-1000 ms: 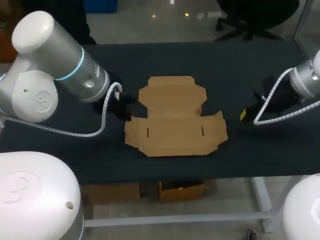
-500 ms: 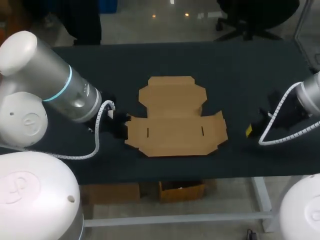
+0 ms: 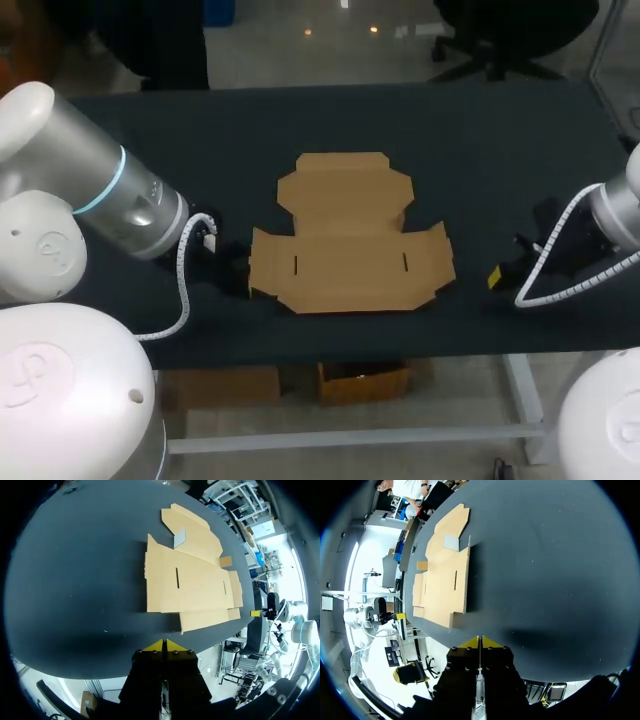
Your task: Assemble the packaging by folding the flat box into shape, placing the metal phone stand inside, and closing the box properly
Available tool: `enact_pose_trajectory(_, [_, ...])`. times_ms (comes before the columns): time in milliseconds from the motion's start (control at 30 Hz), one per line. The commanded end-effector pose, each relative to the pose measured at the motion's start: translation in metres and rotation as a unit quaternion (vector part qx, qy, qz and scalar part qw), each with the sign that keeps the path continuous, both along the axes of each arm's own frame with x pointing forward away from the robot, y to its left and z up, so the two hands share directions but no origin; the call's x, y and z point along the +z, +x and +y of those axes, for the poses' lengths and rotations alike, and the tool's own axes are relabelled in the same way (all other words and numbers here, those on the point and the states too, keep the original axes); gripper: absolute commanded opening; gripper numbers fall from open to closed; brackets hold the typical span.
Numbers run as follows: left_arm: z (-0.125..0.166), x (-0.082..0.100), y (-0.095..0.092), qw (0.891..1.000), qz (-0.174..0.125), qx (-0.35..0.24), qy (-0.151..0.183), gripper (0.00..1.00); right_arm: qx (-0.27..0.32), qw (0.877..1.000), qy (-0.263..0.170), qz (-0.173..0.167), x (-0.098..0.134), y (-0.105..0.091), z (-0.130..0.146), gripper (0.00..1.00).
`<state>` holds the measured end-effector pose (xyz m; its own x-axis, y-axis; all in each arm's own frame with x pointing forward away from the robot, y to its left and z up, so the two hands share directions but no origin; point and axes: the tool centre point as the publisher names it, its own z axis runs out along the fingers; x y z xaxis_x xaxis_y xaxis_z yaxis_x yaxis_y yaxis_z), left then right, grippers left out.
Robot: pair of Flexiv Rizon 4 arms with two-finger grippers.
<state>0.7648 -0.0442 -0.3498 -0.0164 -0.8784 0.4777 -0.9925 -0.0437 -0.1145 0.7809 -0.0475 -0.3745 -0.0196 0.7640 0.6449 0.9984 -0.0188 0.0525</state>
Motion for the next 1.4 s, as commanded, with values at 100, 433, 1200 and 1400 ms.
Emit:
enact_pose_trajectory(100, [-0.003,-0.002,0.003,1.000,0.002,0.000,0.003,0.00,0.003,1.000,0.004,0.002,-0.001,0.002,-0.002,0.00])
enact_pose_trajectory(433, [-0.004,-0.003,0.003,1.000,0.002,0.001,0.001,0.00,0.009,1.000,0.007,-0.005,0.000,0.006,0.006,0.00])
enact_pose_trajectory(1200, [-0.026,-0.031,-0.007,0.999,0.029,-0.024,-0.021,0.00,0.033,0.999,-0.008,0.010,-0.017,0.005,0.049,0.00])
enact_pose_trajectory(1400, [-0.028,-0.038,-0.005,0.999,0.033,-0.024,-0.026,0.00,0.032,0.999,-0.002,0.012,-0.023,0.007,0.049,0.00])
